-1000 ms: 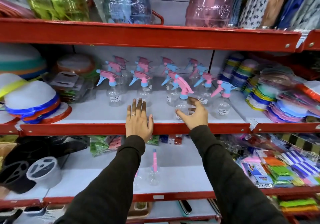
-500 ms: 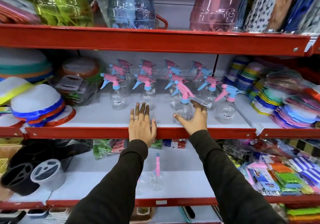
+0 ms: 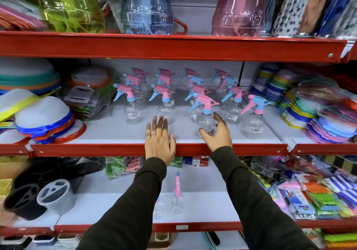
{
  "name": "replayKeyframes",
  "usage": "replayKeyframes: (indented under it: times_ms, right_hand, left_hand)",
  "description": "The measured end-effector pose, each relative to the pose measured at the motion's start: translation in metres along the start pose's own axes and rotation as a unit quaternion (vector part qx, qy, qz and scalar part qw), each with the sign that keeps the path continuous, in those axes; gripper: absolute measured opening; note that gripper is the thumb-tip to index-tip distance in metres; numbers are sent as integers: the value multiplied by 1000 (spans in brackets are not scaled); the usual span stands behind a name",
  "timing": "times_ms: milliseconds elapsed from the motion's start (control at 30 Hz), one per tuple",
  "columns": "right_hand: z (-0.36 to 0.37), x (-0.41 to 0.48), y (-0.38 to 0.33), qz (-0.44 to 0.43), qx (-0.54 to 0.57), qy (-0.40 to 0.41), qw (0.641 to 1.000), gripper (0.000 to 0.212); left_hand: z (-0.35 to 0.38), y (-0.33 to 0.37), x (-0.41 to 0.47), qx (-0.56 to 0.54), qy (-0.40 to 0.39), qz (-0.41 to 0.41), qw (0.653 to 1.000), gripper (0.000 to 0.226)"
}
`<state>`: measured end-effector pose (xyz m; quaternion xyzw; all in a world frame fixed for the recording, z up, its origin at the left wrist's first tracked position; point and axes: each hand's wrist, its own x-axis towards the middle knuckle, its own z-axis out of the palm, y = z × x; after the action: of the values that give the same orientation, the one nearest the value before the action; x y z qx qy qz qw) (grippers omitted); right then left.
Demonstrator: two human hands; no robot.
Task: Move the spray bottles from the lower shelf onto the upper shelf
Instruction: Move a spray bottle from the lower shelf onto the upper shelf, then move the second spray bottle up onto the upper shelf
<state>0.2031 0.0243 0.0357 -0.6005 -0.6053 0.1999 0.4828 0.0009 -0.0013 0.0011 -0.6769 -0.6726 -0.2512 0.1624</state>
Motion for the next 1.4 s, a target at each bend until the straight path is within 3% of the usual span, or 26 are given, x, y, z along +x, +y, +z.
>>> replayKeyframes:
  times_ms: [767, 967, 1167, 1400]
  right_hand:
    - [6, 0, 2, -1, -9, 17, 1000, 67]
    - [0, -5, -1, -15, 22, 17, 999, 81]
    - [-3, -39, 2, -95, 11, 92, 991, 45]
    - [31, -98, 18, -97, 63, 90, 989, 29]
  left_hand:
    - [-2, -1, 0, 4, -11, 3, 1000, 68]
    - [-4, -2, 2, -3, -22, 8, 1000, 71]
    - [-8, -14, -2, -22, -7, 24, 999, 69]
    - [-18, -70, -4, -31, 13, 5, 999, 64]
